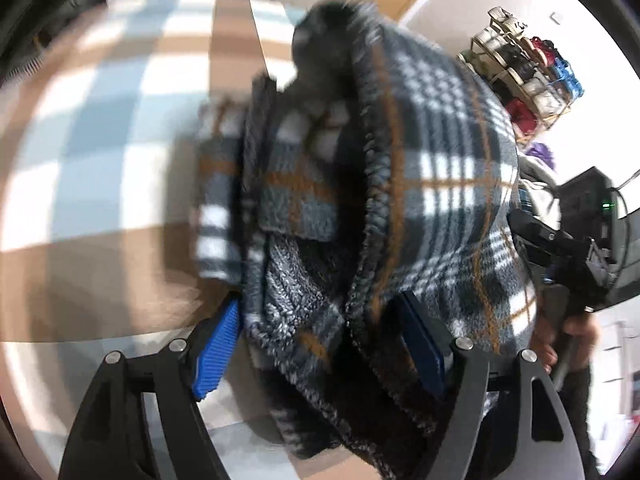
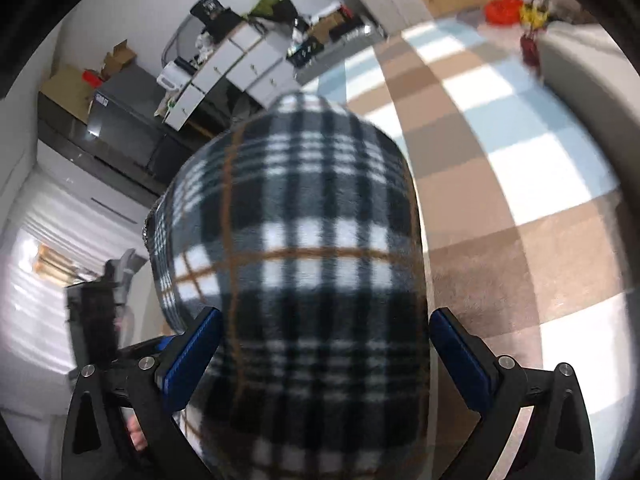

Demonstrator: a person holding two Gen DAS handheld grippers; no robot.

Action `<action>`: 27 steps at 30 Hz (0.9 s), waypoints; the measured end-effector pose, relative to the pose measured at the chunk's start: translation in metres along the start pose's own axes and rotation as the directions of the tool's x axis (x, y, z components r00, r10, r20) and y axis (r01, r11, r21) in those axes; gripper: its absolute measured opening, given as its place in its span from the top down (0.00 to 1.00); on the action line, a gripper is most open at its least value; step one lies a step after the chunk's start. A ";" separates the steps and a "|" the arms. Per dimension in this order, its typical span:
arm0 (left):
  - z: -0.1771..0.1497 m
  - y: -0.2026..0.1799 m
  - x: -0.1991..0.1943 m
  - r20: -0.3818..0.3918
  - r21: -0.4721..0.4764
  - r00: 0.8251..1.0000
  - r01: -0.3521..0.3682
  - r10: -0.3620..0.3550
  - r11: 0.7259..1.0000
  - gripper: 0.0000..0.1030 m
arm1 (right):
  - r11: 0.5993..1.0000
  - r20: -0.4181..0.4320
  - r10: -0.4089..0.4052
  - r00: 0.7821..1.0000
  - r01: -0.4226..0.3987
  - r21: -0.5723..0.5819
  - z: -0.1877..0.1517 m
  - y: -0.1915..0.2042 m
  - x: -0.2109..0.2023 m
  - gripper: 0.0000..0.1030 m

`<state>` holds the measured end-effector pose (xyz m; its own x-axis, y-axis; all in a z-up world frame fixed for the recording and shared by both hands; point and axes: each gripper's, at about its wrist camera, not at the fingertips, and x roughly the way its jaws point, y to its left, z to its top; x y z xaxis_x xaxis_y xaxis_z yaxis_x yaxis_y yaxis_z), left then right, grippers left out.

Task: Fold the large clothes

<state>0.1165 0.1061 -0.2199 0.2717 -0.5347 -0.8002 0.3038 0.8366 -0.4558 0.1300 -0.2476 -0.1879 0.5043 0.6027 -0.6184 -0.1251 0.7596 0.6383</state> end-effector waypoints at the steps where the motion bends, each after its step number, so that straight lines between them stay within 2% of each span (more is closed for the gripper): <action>1: 0.002 0.004 0.003 -0.013 -0.021 0.999 0.034 -0.035 0.999 0.28 | 1.000 -0.015 0.011 1.000 -0.011 0.010 0.002 -0.002 0.002 0.00; 5: 0.010 0.016 0.010 -0.051 -0.091 0.993 0.100 -0.105 0.991 0.23 | 0.997 -0.113 0.079 0.990 -0.076 0.033 0.009 -0.011 0.012 0.00; 8: 0.014 0.017 0.013 -0.064 -0.093 0.989 0.130 -0.137 0.987 0.22 | 0.993 -0.195 0.115 0.974 -0.110 0.038 0.016 -0.011 0.020 0.00; 14: 0.020 0.021 0.013 -0.060 -0.109 0.976 0.201 -0.209 0.973 0.22 | 0.992 -0.302 0.125 0.945 -0.124 0.024 0.029 -0.007 0.039 0.00; 18: 0.018 0.022 0.012 -0.058 -0.112 0.968 0.237 -0.244 0.965 0.22 | 0.992 -0.322 0.116 0.940 -0.124 -0.007 0.032 -0.001 0.044 0.00; 20: 0.019 0.025 0.012 -0.052 -0.113 0.964 0.253 -0.260 0.961 0.28 | 0.992 -0.320 0.110 0.941 -0.122 -0.018 0.032 0.001 0.044 0.00; 24: 0.015 0.028 0.009 -0.053 -0.104 0.959 0.271 -0.278 0.957 0.44 | 0.993 -0.289 0.101 0.952 -0.116 -0.037 0.019 0.014 0.039 0.10; 27: 0.012 0.028 0.004 -0.041 -0.102 0.959 0.275 -0.280 0.956 0.49 | 0.993 -0.253 0.081 0.964 -0.098 -0.057 0.009 0.023 0.030 0.16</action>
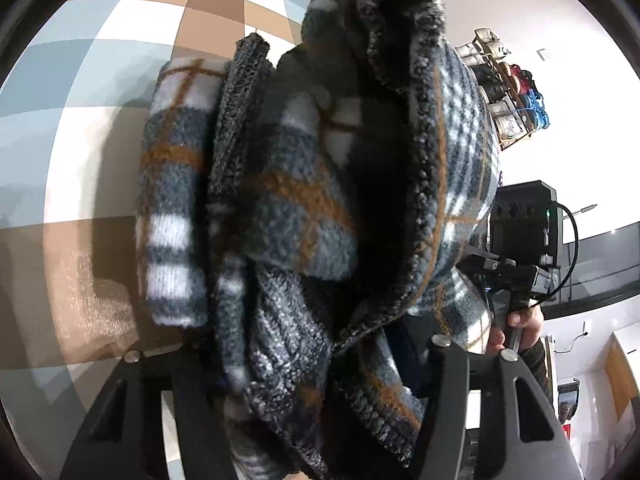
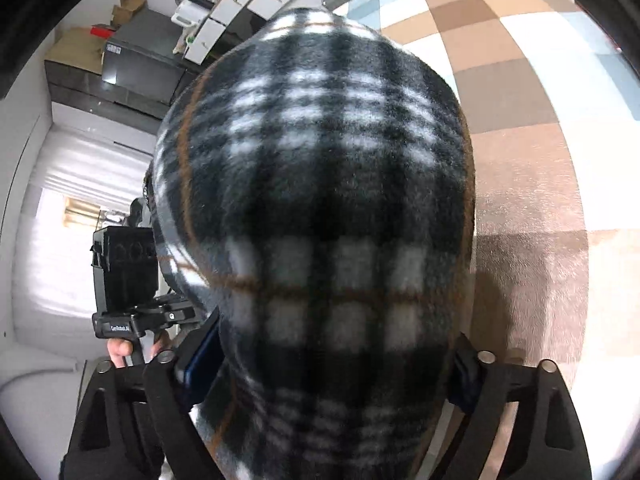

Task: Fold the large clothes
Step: 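Carry the folded jacket with both grippers onto the clothes pile on the sofa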

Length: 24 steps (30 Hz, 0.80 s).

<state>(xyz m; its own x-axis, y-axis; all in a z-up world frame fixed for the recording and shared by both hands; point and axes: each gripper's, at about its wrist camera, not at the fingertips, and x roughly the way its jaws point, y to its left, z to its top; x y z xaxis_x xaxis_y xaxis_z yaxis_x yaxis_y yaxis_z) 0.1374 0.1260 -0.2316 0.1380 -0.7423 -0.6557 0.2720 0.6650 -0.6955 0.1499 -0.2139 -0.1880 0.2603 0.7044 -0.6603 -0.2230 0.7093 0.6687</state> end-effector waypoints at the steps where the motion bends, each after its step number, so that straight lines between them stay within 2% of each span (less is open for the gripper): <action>1: -0.001 0.000 -0.002 0.006 0.000 1.000 -0.002 0.002 1.000 0.50 | 1.000 0.007 -0.006 1.000 0.006 -0.006 -0.007 0.005 0.000 0.17; 5: -0.007 -0.002 -0.008 0.012 0.002 1.000 0.007 -0.007 1.000 0.52 | 1.000 0.041 -0.005 0.999 0.005 -0.017 -0.027 0.022 -0.008 0.20; 9: -0.010 -0.007 -0.014 0.024 0.022 0.999 0.025 -0.026 0.999 0.52 | 0.998 0.066 0.051 0.997 -0.047 -0.048 -0.055 0.031 -0.019 0.21; 12: -0.011 -0.012 -0.014 0.029 0.060 0.999 0.030 -0.032 0.998 0.52 | 0.999 0.070 0.054 0.996 -0.054 -0.001 -0.062 0.026 -0.018 0.22; 15: -0.011 -0.017 -0.018 0.045 0.058 0.998 0.040 -0.043 0.997 0.52 | 0.998 0.094 0.062 0.994 -0.063 0.012 -0.066 0.034 -0.022 0.23; 19: -0.012 -0.030 -0.027 0.073 0.066 0.996 0.054 -0.059 0.996 0.52 | 0.998 0.123 0.063 0.990 -0.064 0.001 -0.070 0.046 -0.043 0.24; 20: -0.012 -0.036 -0.028 0.078 0.081 0.990 0.110 -0.117 0.991 0.52 | 0.998 0.131 0.063 0.989 -0.063 0.002 -0.074 0.045 -0.051 0.24; 24: -0.015 -0.068 -0.030 0.093 0.147 0.988 0.109 -0.123 0.983 0.52 | 0.999 0.179 0.045 0.983 -0.044 -0.010 -0.087 0.053 -0.089 0.24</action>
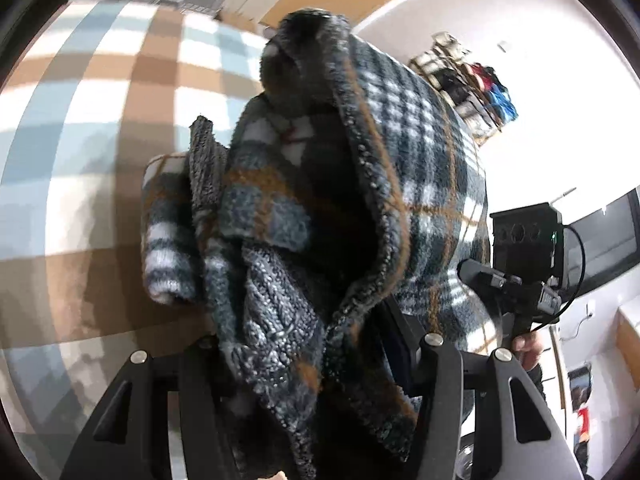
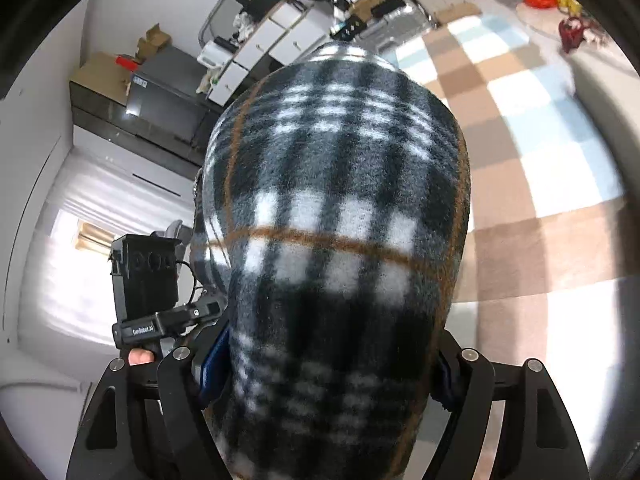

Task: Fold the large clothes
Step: 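Carry the folded jacket with both grippers onto the clothes pile on the sofa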

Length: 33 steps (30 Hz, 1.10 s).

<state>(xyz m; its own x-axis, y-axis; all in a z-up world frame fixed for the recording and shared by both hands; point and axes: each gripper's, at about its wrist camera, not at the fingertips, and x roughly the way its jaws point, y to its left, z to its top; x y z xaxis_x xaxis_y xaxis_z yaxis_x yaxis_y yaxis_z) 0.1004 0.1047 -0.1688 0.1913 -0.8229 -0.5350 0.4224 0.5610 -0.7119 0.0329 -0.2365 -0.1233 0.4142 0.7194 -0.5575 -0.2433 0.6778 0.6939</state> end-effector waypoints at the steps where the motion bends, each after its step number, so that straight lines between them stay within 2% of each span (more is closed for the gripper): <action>1: 0.002 -0.009 0.001 0.002 0.015 1.000 0.009 -0.009 1.000 0.52 | 1.000 0.009 -0.004 1.000 0.004 -0.007 -0.003 0.003 -0.008 0.24; 7: 0.025 -0.076 0.009 0.002 0.093 0.999 0.050 -0.050 0.994 0.52 | 1.000 0.105 -0.020 0.994 0.020 0.005 -0.005 0.005 -0.088 0.24; 12: 0.047 -0.158 0.028 0.003 0.198 0.997 0.078 -0.080 0.977 0.52 | 0.998 0.192 -0.061 0.979 0.063 -0.004 -0.001 0.003 -0.171 0.24; 16: 0.063 -0.226 0.058 -0.022 0.263 0.992 0.123 -0.121 0.957 0.52 | 0.989 0.252 -0.141 0.958 0.146 -0.001 -0.001 -0.005 -0.257 0.24; 21: 0.066 -0.297 0.121 -0.050 0.290 0.982 0.190 -0.183 0.938 0.52 | 0.964 0.282 -0.261 0.923 0.263 0.033 0.010 -0.035 -0.329 0.24; 24: 0.057 -0.311 0.173 -0.072 0.260 0.976 0.217 -0.205 0.941 0.52 | 0.946 0.238 -0.323 0.916 0.315 0.073 0.008 -0.081 -0.354 0.22; 27: 0.039 -0.301 0.241 -0.107 0.207 0.982 0.175 -0.155 0.963 0.52 | 0.924 0.179 -0.370 0.912 0.341 0.175 0.012 -0.135 -0.343 0.21; 29: 0.020 -0.285 0.281 -0.148 0.182 0.984 0.126 -0.100 0.975 0.52 | 0.879 0.095 -0.431 0.897 0.393 0.271 0.006 -0.182 -0.330 0.21; 30: 0.013 -0.277 0.288 -0.129 0.184 0.986 0.128 -0.105 0.974 0.52 | 0.871 0.077 -0.422 0.904 0.380 0.310 0.000 -0.203 -0.330 0.15; 31: 0.008 -0.273 0.284 -0.093 0.198 0.987 0.145 -0.128 0.969 0.49 | 0.885 0.100 -0.380 0.919 0.330 0.329 -0.009 -0.212 -0.326 0.13; 32: 0.008 -0.274 0.279 -0.080 0.219 0.988 0.144 -0.129 0.965 0.49 | 0.901 0.120 -0.353 0.928 0.302 0.312 -0.012 -0.212 -0.331 0.13; 33: 0.006 -0.273 0.272 -0.074 0.248 0.991 0.130 -0.115 0.960 0.49 | 0.910 0.124 -0.352 0.928 0.308 0.277 -0.015 -0.205 -0.332 0.13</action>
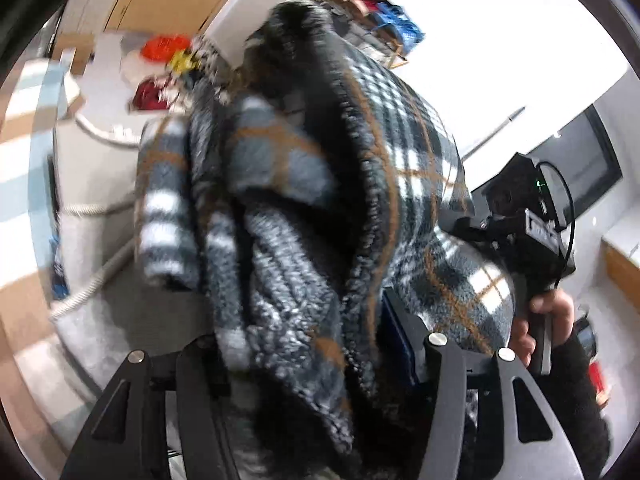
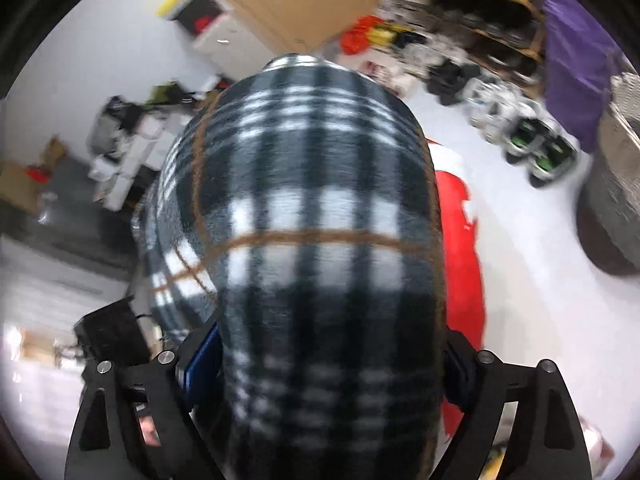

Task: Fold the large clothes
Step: 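Carry the folded jacket with both grippers onto the clothes pile on the sofa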

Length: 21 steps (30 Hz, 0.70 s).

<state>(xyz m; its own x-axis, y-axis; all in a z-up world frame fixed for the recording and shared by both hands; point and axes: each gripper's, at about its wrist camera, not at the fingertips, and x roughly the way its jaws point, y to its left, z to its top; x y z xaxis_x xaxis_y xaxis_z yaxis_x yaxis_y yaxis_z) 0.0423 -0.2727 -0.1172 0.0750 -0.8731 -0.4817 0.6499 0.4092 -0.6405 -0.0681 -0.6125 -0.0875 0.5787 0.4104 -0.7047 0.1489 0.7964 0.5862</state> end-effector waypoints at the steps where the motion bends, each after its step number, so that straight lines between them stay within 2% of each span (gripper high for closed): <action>1: -0.003 0.000 -0.005 -0.006 0.016 1.000 -0.011 0.011 1.000 0.49 | 1.000 -0.001 -0.013 1.000 0.013 -0.024 -0.001 0.004 -0.002 0.11; 3: -0.007 -0.007 -0.011 -0.012 0.056 0.999 -0.046 0.047 0.997 0.49 | 0.997 -0.018 -0.060 0.998 0.058 -0.053 -0.004 0.017 -0.006 0.11; 4: -0.006 -0.015 -0.008 -0.015 0.064 0.993 -0.112 0.113 0.992 0.49 | 0.996 -0.020 -0.075 0.997 0.074 -0.050 -0.005 0.021 -0.010 0.11; 5: -0.006 -0.013 -0.014 -0.010 0.067 0.992 -0.128 0.129 0.990 0.49 | 0.994 -0.007 -0.101 0.995 0.100 -0.045 -0.007 0.024 -0.019 0.11; 7: -0.006 -0.012 -0.030 0.003 0.069 0.976 -0.217 0.218 0.974 0.49 | 0.988 0.036 -0.145 0.989 0.147 -0.051 -0.014 0.031 -0.039 0.11; 9: -0.010 -0.018 -0.048 0.033 0.082 0.967 -0.254 0.252 0.964 0.49 | 0.975 0.138 -0.203 0.969 0.213 -0.059 -0.024 0.057 -0.064 0.11; 11: -0.009 -0.022 -0.058 0.086 0.085 0.950 -0.306 0.299 0.948 0.49 | 0.970 0.226 -0.209 0.951 0.231 -0.072 -0.035 0.064 -0.080 0.11; 14: -0.011 -0.017 -0.073 0.097 0.063 0.951 -0.300 0.293 0.952 0.49 | 0.967 0.393 -0.196 0.898 0.244 -0.076 -0.061 0.097 -0.108 0.10; 15: -0.010 -0.014 -0.078 0.092 0.053 0.948 -0.310 0.305 0.949 0.49 | 0.966 0.442 -0.192 0.876 0.248 -0.071 -0.066 0.103 -0.112 0.06; 16: -0.011 -0.014 -0.082 0.092 0.042 0.944 -0.321 0.316 0.946 0.49 | 0.966 0.497 -0.183 0.848 0.250 -0.071 -0.078 0.114 -0.117 0.02; 17: -0.008 -0.017 -0.079 0.096 0.043 0.941 -0.330 0.325 0.943 0.49 | 0.966 0.570 -0.163 0.805 0.249 -0.075 -0.099 0.128 -0.124 0.00; 19: -0.014 -0.025 -0.088 0.111 0.072 0.930 -0.359 0.351 0.930 0.49 | 0.962 0.639 -0.145 0.755 0.258 -0.086 -0.104 0.145 -0.128 0.00; 20: -0.018 -0.032 -0.092 0.119 0.088 0.919 -0.386 0.375 0.918 0.49 | 0.960 0.664 -0.136 0.736 0.264 -0.096 -0.113 0.151 -0.126 0.00; 21: -0.021 -0.036 -0.093 0.126 0.101 0.916 -0.395 0.382 0.913 0.49 | 0.957 0.683 -0.140 0.717 0.275 -0.092 -0.127 0.159 -0.121 0.00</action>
<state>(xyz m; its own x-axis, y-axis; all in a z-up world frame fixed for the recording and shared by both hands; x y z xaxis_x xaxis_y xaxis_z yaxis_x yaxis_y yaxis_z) -0.0040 -0.2004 -0.0615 0.4119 -0.6763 -0.6107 0.6401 0.6918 -0.3343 -0.2166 -0.4793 0.0398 0.9415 -0.1203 -0.3147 0.2275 0.9160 0.3305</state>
